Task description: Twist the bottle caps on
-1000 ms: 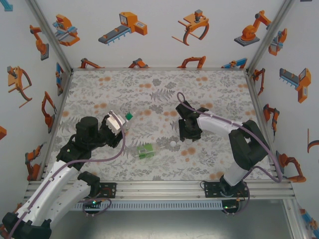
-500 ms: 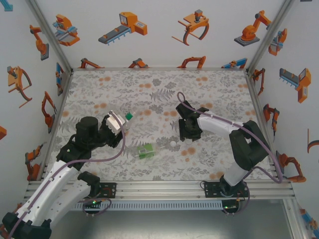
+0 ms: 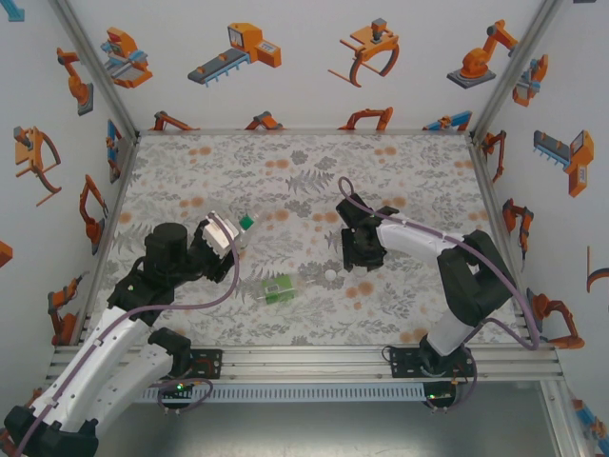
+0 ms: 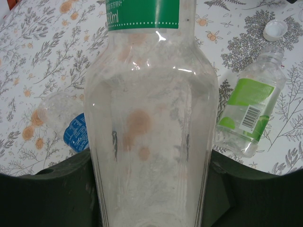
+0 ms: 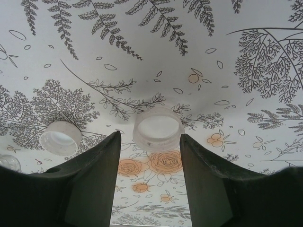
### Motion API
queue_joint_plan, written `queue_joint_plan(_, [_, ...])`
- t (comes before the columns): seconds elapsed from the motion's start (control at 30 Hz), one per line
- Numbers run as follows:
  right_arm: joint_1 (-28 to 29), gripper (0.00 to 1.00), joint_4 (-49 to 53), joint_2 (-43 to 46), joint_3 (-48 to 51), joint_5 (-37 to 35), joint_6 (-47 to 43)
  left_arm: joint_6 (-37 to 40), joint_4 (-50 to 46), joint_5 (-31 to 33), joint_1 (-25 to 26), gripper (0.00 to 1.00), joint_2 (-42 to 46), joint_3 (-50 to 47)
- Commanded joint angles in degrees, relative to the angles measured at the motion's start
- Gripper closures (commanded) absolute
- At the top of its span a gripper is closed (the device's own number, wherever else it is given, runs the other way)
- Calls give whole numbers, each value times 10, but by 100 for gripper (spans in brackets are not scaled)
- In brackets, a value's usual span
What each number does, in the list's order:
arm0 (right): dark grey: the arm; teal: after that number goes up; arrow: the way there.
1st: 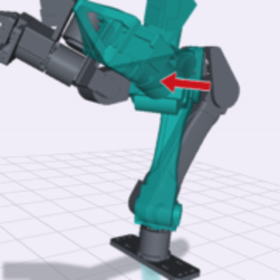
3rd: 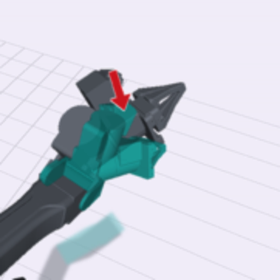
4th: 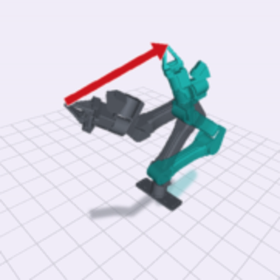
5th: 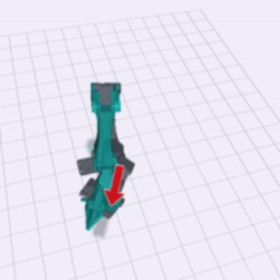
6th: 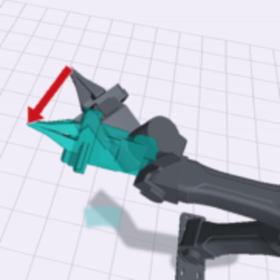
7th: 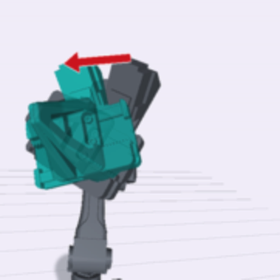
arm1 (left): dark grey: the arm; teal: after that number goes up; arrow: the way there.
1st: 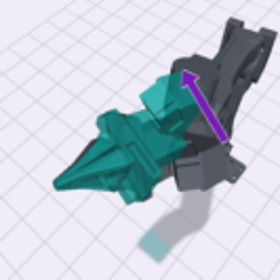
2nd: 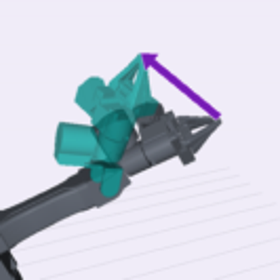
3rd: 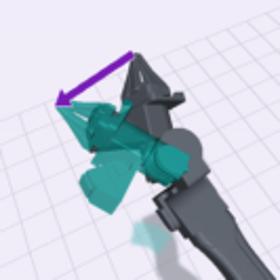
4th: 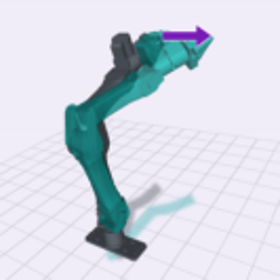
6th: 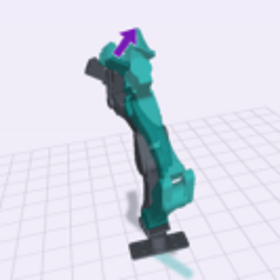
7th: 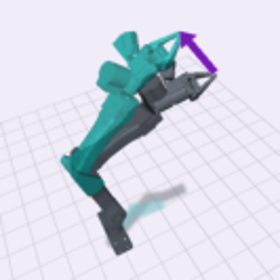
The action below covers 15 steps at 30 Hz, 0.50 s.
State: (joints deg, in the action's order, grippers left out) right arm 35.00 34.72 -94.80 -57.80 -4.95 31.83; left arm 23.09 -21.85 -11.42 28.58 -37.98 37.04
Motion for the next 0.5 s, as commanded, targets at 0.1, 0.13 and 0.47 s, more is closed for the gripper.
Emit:
queue_joint_plan(0.1, [-3, 49, -7, -9, 7, 4, 1, -11, 14, -3, 3, 98, -2, 4])
queue_joint_plan(0.13, [-3, 49, -7, -10, 8, 5, 1, -12, 14, -3, 3, 98, -2, 5])
queue_joint_plan(0.47, [-3, 53, -23, -16, 20, 13, 6, -11, 15, -3, 3, 98, -3, 4])
